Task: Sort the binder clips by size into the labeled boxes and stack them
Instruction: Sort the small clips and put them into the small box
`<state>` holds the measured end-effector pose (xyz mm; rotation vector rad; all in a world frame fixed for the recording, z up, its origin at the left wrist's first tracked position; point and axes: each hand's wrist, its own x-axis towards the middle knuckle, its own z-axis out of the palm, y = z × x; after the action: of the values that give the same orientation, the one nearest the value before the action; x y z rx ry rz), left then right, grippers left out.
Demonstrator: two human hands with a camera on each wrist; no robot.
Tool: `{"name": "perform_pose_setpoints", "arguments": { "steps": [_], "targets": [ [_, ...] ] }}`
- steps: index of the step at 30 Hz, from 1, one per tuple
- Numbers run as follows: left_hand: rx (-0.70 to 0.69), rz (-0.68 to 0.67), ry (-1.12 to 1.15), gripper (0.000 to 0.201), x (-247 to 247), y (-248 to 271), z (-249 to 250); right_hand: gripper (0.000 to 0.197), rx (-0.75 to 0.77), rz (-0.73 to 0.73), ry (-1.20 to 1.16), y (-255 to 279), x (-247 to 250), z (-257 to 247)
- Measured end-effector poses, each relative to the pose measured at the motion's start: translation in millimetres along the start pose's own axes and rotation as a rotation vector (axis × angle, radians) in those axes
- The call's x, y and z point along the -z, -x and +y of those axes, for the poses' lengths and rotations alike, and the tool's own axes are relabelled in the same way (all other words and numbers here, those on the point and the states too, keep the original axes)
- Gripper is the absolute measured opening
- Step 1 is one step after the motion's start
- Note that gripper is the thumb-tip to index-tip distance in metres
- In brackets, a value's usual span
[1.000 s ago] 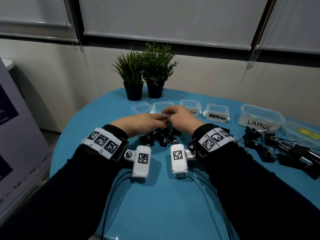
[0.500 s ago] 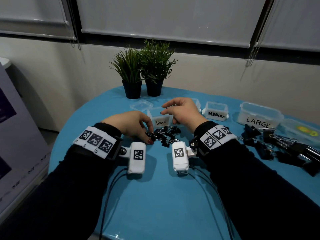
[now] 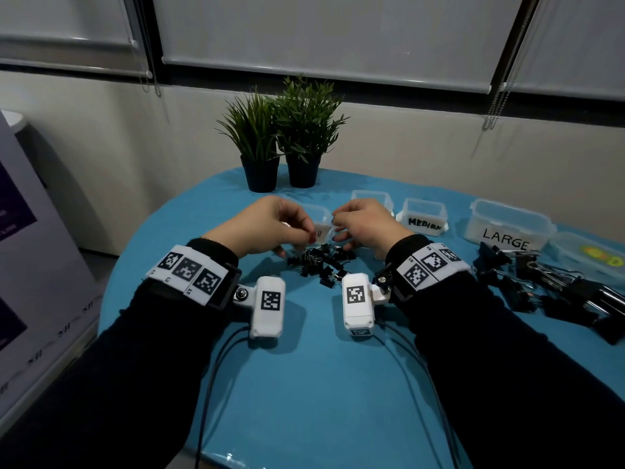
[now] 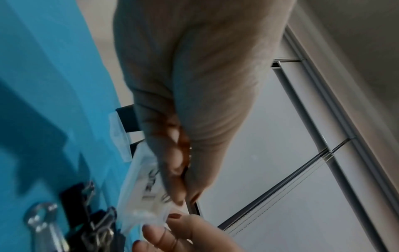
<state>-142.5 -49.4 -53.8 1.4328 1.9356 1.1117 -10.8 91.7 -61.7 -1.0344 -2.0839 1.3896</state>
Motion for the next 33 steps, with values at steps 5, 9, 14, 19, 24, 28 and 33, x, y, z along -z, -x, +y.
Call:
{"name": "perform_pose_setpoints", "arguments": {
  "steps": [5,9,14,19,24,28,33],
  "targets": [
    [-0.070,0.277,0.235,0.013,-5,-7,-1,0.022,0.001,-0.060,0.038,3,1,0],
    [-0.016,0.277,0.295,0.019,-5,-7,-6,0.058,0.146,-0.073,0.178,4,2,-3],
    [-0.087,0.429,0.276,0.013,3,-9,-8,0.056,0.285,-0.231,0.454,7,-11,-5],
    [-0.010,0.610,0.043,0.021,15,-17,-27,0.044,0.305,-0.234,0.536,8,-14,-8],
    [0.043,0.421,-0.149,0.012,9,-16,-22,0.038,0.276,-0.212,0.492,9,-13,-6],
    [0.074,0.362,-0.208,0.010,8,-13,-20,0.027,0.148,-0.127,0.561,8,-6,-8],
    [0.085,0.296,-0.271,0.083,19,-9,-22,0.049,0.001,-0.262,0.629,19,9,-15]
  ]
}}
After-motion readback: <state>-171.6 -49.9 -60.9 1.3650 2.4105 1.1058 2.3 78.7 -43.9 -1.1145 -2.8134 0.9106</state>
